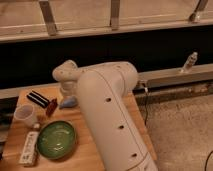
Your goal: Place the white sponge in the ceramic cup
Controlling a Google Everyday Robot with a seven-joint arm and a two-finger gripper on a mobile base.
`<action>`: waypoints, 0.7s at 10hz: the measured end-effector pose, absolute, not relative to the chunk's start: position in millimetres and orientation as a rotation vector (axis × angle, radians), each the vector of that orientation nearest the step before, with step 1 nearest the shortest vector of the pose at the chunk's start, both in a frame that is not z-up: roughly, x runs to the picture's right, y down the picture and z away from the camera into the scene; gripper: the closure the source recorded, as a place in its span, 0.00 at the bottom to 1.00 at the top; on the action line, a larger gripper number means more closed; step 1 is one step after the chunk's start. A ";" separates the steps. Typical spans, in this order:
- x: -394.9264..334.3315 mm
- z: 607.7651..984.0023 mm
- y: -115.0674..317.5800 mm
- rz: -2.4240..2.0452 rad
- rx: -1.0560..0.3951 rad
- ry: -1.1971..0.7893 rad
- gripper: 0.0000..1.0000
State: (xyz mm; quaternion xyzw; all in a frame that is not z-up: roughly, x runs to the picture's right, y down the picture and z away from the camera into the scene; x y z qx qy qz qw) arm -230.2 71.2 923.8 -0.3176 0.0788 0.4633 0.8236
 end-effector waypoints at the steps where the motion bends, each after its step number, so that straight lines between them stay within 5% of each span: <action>1: -230.9 928.6 74.9 0.995 -0.697 0.156 0.20; 5: -244.6 938.0 85.4 1.007 -0.755 0.108 0.20; 7: -249.5 937.7 89.0 1.008 -0.771 0.083 0.32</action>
